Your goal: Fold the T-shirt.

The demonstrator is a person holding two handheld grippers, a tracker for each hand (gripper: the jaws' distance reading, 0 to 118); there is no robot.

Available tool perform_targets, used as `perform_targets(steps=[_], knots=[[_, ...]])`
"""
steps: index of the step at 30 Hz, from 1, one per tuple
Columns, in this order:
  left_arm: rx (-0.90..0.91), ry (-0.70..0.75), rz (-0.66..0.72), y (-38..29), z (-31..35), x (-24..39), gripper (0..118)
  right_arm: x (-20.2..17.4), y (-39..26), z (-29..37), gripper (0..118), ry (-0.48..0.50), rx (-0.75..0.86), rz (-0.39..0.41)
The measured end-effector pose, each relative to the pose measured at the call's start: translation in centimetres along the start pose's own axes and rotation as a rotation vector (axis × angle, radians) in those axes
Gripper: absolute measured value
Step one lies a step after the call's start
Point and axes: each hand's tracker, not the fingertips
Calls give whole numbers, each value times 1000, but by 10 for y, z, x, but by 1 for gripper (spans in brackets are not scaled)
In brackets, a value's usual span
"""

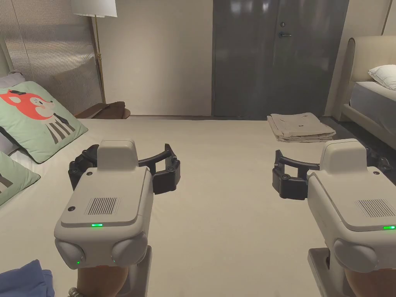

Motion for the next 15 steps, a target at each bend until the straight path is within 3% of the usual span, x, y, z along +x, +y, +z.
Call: perform_targets(steps=[15], knots=[[2,-15,8,2,3,-1,111,2,0,-4,114,16,-40,-13]])
